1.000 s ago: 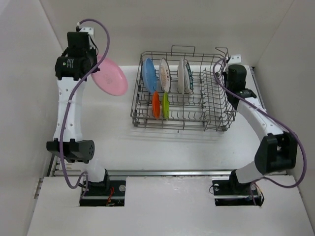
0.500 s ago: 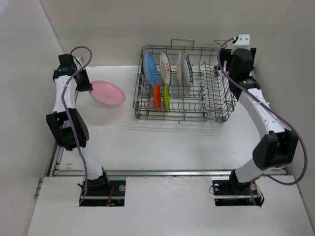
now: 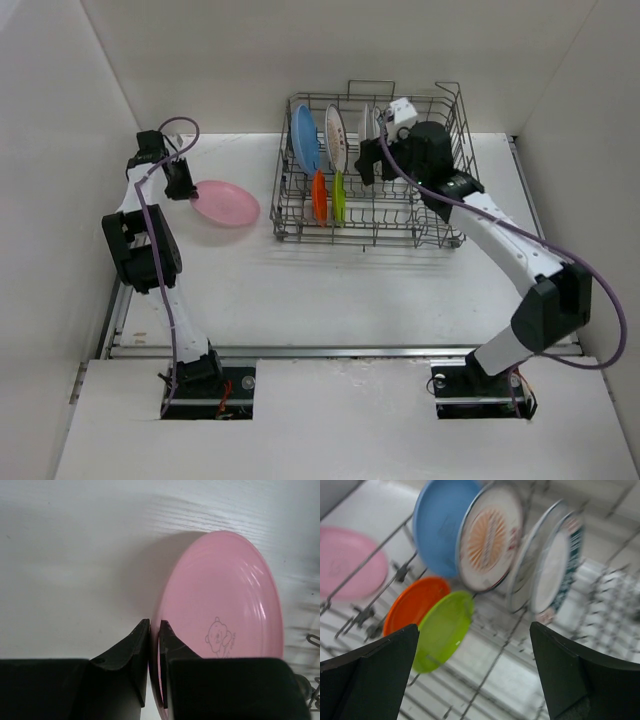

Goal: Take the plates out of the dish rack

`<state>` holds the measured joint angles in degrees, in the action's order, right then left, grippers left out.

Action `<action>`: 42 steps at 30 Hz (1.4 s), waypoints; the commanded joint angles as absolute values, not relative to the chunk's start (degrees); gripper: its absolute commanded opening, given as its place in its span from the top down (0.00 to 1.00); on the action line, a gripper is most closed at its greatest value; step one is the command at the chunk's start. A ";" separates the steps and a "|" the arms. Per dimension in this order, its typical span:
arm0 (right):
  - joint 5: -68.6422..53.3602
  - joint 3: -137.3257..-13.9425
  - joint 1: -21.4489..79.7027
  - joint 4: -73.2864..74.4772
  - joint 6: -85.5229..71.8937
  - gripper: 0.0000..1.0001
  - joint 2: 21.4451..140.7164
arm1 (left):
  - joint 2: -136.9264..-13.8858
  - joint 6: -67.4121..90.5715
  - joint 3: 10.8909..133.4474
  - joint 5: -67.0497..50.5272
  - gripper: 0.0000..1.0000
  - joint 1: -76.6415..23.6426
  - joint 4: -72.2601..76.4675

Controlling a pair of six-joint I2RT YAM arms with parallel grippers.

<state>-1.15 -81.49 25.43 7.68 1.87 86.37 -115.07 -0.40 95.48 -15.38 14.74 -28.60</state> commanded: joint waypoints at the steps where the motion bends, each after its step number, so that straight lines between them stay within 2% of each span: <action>1: -8.61 -82.53 27.15 14.58 -4.47 0.03 91.22 | -115.84 -1.93 96.33 -13.54 0.98 14.94 -28.21; 3: -10.36 -83.75 27.86 15.37 -6.58 0.06 94.30 | -115.84 -2.54 95.28 -12.75 0.87 14.94 -28.21; 4: -10.37 -83.76 28.56 15.90 -7.29 0.06 95.09 | -115.84 -2.55 94.40 -11.87 0.85 14.94 -28.21; 8: -13.88 -84.46 29.71 15.21 -9.48 0.10 98.08 | -117.07 -2.55 94.39 -9.85 0.79 14.94 -30.23; 10: -16.17 -83.68 30.32 13.19 -10.63 0.11 98.09 | -117.60 -2.55 94.39 -9.05 0.79 14.94 -30.76; 15: -12.50 -80.95 32.26 7.12 -14.58 0.13 98.08 | -117.60 -2.55 93.78 -6.94 0.76 14.94 -31.37; 18: -10.29 -82.79 32.78 7.12 -16.26 0.17 101.06 | -116.37 -2.03 93.25 -4.76 0.68 14.94 -31.38; 20: -8.80 -86.91 32.78 10.71 -16.96 0.23 105.18 | -116.37 -0.01 94.38 -2.03 0.61 14.94 -32.51; 21: -8.79 -88.75 32.78 12.38 -16.96 0.27 106.60 | -116.37 0.00 95.18 -1.15 0.61 14.94 -33.48; 22: -7.14 -90.51 32.78 15.61 -16.96 0.39 108.00 | -116.37 0.00 95.79 -1.14 0.61 14.94 -35.49; 24: -6.50 -94.30 32.78 17.66 -17.48 0.57 110.65 | -114.89 0.00 96.42 -1.14 0.61 14.94 -36.91; 25: -5.63 -94.92 32.78 18.28 -17.49 0.73 110.65 | -114.09 0.00 96.42 -1.84 0.61 14.94 -37.44; 29: -5.01 -96.06 32.78 20.12 -17.49 0.98 110.49 | -108.91 0.52 95.28 -3.51 0.61 14.94 -38.66; 33: -1.68 -96.59 32.78 21.26 -17.49 1.00 107.76 | -103.90 1.14 94.66 -3.52 0.61 14.94 -41.65; 42: 4.22 -97.30 32.78 17.76 -11.79 1.00 93.79 | -95.63 1.76 97.64 -5.70 0.60 14.94 -46.14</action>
<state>-2.79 -93.95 33.54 25.74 -20.32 102.74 -97.89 1.02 95.15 -3.79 14.74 -43.20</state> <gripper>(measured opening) 0.129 0.397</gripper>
